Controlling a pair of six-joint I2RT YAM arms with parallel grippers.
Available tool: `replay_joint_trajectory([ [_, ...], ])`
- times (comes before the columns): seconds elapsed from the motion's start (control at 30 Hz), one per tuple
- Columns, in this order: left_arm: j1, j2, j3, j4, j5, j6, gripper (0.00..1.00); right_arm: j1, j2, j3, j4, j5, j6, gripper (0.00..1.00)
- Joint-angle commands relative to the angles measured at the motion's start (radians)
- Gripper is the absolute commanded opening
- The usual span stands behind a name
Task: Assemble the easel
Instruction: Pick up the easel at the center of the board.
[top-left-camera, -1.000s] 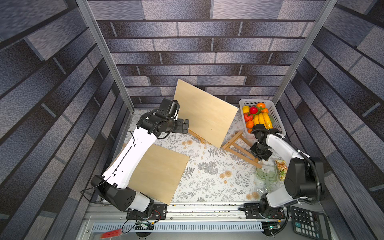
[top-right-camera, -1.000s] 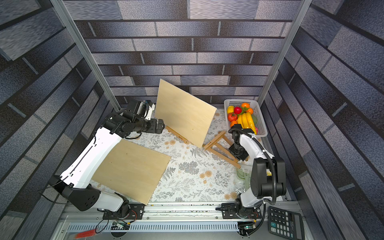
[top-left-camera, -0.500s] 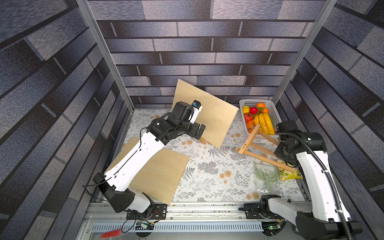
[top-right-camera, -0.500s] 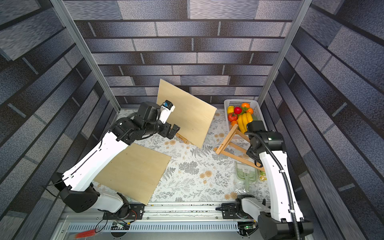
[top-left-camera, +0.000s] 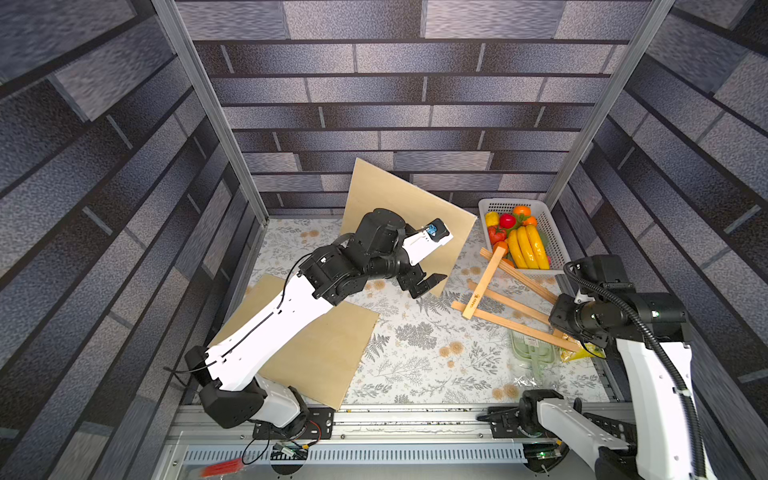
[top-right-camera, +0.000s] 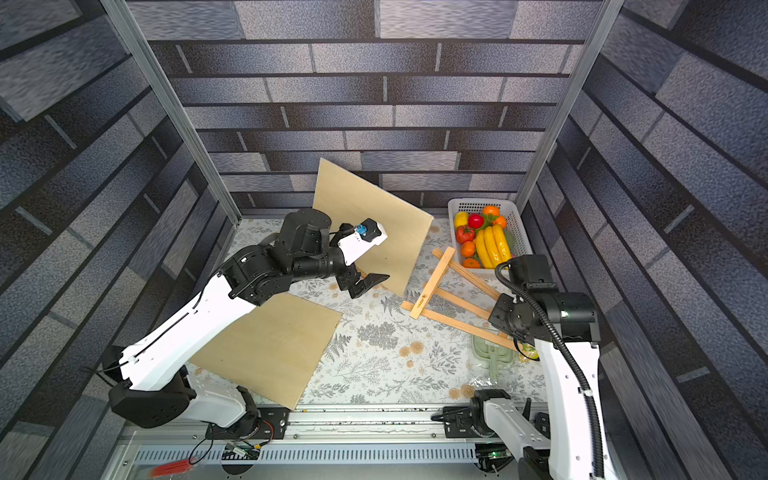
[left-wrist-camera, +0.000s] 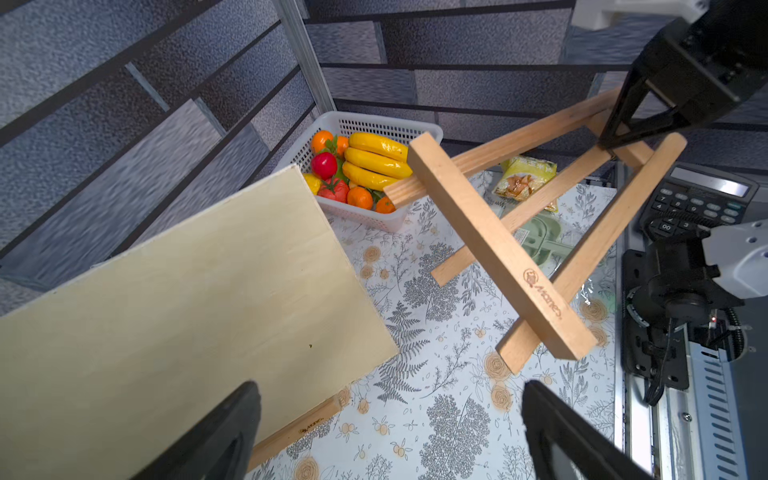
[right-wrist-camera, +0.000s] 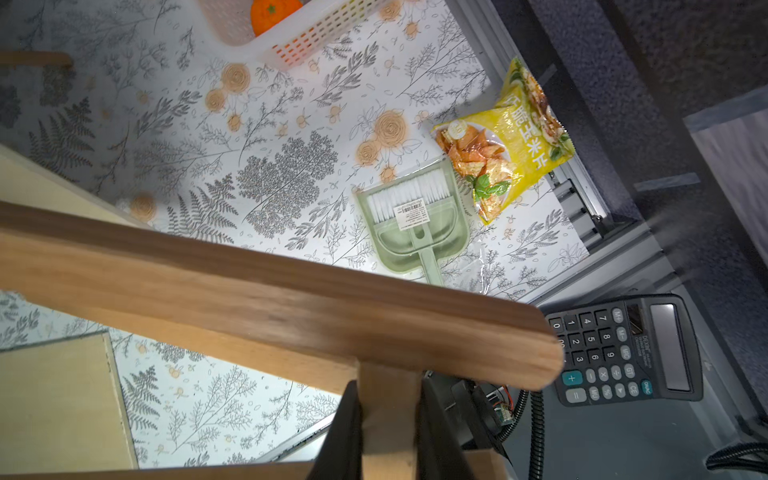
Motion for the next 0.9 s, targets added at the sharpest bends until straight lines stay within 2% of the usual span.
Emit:
replay_joint_trajectory([
  [0.0, -0.008, 0.023, 0.095, -0.061, 0.04, 0.037, 1.0, -0.005, -0.042, 0.027, -0.1, -0.163, -0.096, 0.0],
  [0.1, -0.009, 0.03, 0.173, -0.106, 0.026, 0.035, 1.0, -0.006, -0.051, 0.033, -0.011, -0.266, -0.113, 0.0],
  [0.27, -0.022, 0.081, 0.426, -0.3, -0.011, 0.041, 1.0, -0.002, -0.011, 0.078, 0.084, -0.426, -0.121, 0.0],
  [0.4, -0.081, 0.202, 0.753, -0.579, -0.072, 0.078, 1.0, 0.027, 0.042, 0.105, 0.142, -0.546, -0.142, 0.0],
  [0.47, -0.134, 0.293, 0.984, -0.722, -0.138, 0.089, 1.0, 0.094, 0.09, 0.131, 0.153, -0.517, -0.144, 0.0],
  [0.53, -0.199, 0.343, 1.119, -0.775, -0.231, 0.107, 1.0, 0.178, 0.142, 0.16, 0.167, -0.484, -0.139, 0.0],
  [0.63, -0.292, 0.302, 1.069, -0.715, -0.375, 0.14, 1.0, 0.302, 0.234, 0.211, 0.194, -0.403, -0.115, 0.0],
  [0.73, -0.383, 0.227, 0.957, -0.629, -0.559, 0.19, 1.0, 0.38, 0.339, 0.278, 0.199, -0.358, -0.098, 0.0],
  [0.8, -0.424, 0.203, 0.951, -0.606, -0.672, 0.199, 0.99, 0.423, 0.388, 0.318, 0.2, -0.332, -0.096, 0.0],
  [0.87, -0.427, 0.179, 0.948, -0.639, -0.68, 0.159, 0.98, 0.445, 0.439, 0.355, 0.188, -0.327, -0.103, 0.0],
])
